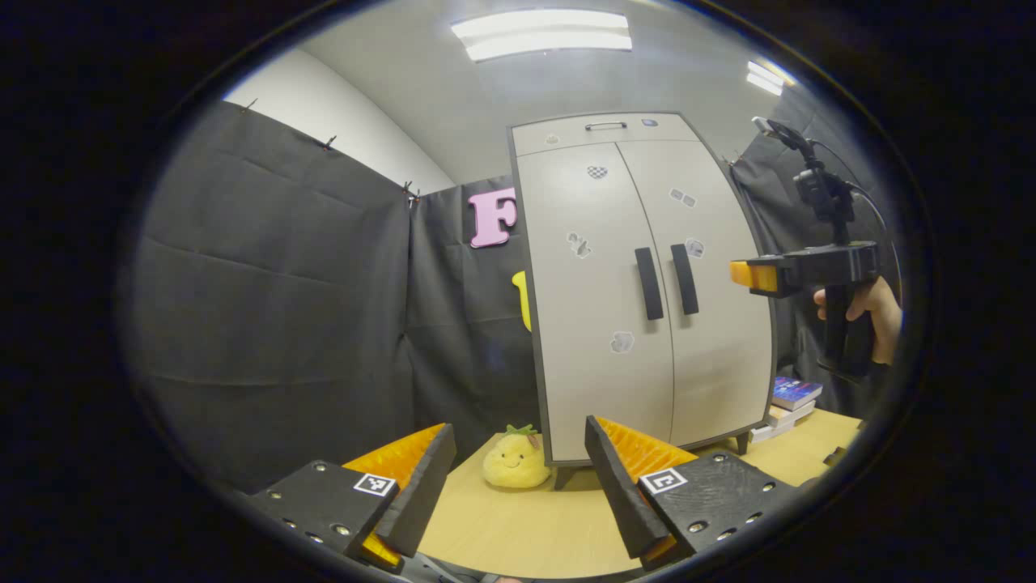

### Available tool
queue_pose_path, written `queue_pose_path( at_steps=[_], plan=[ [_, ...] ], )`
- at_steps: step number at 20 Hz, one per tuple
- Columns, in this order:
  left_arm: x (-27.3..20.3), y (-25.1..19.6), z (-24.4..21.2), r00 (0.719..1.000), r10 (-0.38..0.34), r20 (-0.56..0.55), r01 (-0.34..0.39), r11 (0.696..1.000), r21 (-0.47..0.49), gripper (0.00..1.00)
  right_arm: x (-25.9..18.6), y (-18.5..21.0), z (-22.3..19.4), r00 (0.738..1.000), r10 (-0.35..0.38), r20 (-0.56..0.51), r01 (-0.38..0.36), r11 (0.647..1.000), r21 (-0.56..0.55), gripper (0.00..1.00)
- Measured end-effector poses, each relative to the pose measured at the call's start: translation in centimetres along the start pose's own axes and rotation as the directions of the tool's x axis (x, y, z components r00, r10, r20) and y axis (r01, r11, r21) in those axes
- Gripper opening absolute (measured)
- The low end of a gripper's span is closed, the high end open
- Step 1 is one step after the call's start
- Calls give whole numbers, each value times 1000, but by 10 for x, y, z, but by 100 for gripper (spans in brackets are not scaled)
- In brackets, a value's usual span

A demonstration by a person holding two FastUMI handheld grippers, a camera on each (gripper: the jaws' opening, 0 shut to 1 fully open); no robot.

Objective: Open the right door of the double-door shoe cabinet with the right hand, and open the left door with the left hand.

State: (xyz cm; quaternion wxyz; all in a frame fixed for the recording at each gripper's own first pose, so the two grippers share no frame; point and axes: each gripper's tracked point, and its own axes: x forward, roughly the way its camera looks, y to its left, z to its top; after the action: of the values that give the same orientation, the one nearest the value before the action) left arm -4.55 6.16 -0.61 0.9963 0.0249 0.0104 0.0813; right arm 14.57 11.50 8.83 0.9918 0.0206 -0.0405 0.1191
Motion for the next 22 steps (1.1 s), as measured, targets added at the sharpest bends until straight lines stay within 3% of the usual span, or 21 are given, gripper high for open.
queue_pose_path(
  at_steps=[14,22],
  plan=[
    [-14,34,-17,996,87,-36,-86,996,17,94,105,26,-8,993,21,-113,-17,999,44,98],
    [-18,45,-30,992,106,-74,-105,994,15,94,146,28,-20,980,2,-197,-7,1000,-25,96]
  ],
)
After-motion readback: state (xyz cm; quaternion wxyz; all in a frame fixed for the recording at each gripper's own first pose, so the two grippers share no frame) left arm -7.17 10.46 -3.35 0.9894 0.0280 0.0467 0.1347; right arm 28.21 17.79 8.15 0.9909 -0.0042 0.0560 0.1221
